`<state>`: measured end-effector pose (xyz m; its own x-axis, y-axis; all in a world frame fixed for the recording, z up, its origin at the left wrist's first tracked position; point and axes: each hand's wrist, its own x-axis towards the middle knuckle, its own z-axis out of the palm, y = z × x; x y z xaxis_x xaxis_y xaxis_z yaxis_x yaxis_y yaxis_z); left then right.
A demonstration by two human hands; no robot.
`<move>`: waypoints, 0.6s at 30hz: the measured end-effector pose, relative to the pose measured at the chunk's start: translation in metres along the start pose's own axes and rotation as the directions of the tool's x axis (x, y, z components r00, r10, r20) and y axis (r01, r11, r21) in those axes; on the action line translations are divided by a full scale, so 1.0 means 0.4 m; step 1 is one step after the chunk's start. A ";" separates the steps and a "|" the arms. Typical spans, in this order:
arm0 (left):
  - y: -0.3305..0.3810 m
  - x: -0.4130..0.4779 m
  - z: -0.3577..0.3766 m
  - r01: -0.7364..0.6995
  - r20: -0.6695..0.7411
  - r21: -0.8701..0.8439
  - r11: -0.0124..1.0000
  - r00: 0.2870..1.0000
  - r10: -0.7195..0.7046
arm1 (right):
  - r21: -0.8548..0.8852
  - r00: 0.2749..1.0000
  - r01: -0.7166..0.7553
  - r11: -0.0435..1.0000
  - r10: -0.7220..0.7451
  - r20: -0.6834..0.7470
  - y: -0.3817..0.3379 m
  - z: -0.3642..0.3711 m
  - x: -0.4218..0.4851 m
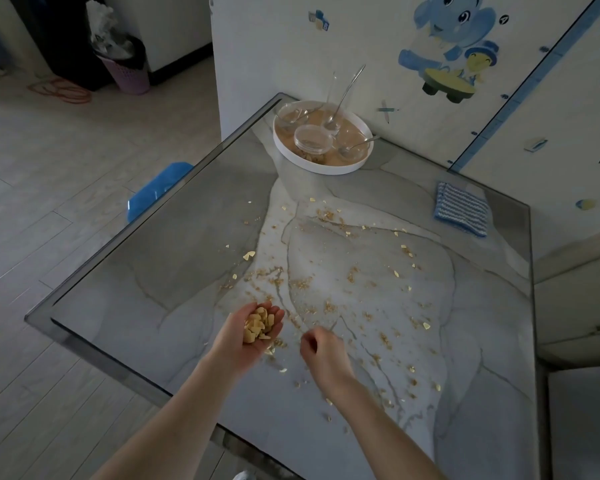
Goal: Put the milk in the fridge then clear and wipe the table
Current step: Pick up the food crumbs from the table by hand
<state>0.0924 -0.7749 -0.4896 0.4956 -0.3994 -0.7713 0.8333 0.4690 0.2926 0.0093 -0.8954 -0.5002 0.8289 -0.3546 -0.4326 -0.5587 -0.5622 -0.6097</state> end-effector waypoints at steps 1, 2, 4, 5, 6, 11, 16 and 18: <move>-0.002 -0.001 0.007 0.010 0.004 -0.009 1.000 1.000 -0.010 | 0.031 0.999 0.017 0.999 -0.016 -0.030 -0.011 -0.009 0.000; -0.004 -0.002 0.013 0.020 0.008 -0.017 1.000 1.000 -0.020 | 0.046 0.998 0.032 0.998 -0.030 -0.054 -0.019 -0.016 0.000; -0.005 0.001 0.019 0.031 0.013 -0.030 0.999 0.999 -0.030 | 0.023 0.999 0.033 0.999 -0.032 -0.037 -0.024 -0.019 0.007; -0.003 0.004 0.017 0.026 0.016 -0.032 0.999 1.000 -0.026 | -0.021 1.000 0.019 1.000 -0.019 0.004 -0.022 -0.015 0.010; 0.001 0.006 0.013 0.018 0.019 -0.030 0.999 1.000 -0.017 | -0.084 0.999 0.014 0.996 -0.009 0.053 -0.014 -0.005 0.013; 0.023 0.009 -0.024 -0.028 0.009 -0.033 0.999 1.000 0.028 | -0.203 0.977 0.023 0.979 0.020 0.210 0.037 0.073 -0.002; 0.045 0.004 -0.055 -0.054 -0.019 -0.056 0.997 0.998 0.053 | -0.299 0.982 0.062 0.952 -0.004 0.189 0.026 0.086 -0.003; 0.051 0.003 -0.066 -0.053 -0.047 -0.051 0.997 0.998 0.050 | -0.239 0.987 0.049 0.970 -0.011 0.160 0.011 0.073 -0.001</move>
<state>0.1034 -0.7452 -0.4993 0.5250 -0.3380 -0.7811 0.7924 0.5291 0.3036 0.0058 -0.8759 -0.5221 0.8197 -0.2243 -0.5270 -0.4946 -0.7412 -0.4538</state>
